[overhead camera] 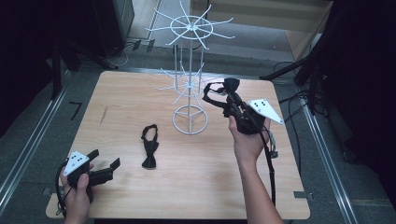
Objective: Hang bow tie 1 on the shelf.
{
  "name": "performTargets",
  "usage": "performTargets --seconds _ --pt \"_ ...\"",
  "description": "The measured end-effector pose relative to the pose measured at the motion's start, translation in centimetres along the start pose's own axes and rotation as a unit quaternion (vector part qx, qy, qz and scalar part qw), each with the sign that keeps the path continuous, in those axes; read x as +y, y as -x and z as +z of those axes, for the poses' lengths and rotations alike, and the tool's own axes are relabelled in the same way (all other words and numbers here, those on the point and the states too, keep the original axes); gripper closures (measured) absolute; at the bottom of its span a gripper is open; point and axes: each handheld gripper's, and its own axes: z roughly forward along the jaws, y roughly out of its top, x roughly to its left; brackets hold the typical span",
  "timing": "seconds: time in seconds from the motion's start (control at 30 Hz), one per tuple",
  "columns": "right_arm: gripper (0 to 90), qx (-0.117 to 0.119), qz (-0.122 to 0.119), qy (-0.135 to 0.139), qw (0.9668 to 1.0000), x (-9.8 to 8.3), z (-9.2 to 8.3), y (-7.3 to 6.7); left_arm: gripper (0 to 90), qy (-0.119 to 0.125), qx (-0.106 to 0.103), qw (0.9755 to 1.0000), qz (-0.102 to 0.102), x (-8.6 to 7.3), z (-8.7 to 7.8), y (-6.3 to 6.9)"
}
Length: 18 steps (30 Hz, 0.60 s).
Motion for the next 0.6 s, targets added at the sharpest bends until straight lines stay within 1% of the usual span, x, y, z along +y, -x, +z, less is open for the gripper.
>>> performTargets --seconds 0.17,0.4,0.6 --pt "77.3 -0.001 0.012 -0.005 0.9999 -0.1 0.5 0.3 8.1 0.0 0.0 1.0 0.0 0.0 0.0 0.0" --pt "77.2 0.001 0.023 -0.024 0.9995 -0.8 1.6 0.5 8.1 0.0 0.0 1.0 0.0 0.0 0.0 0.0" --pt "77.2 0.007 0.04 -0.038 0.9985 -1.4 2.4 0.7 8.1 0.0 0.0 1.0 0.0 0.0 0.0 0.0"
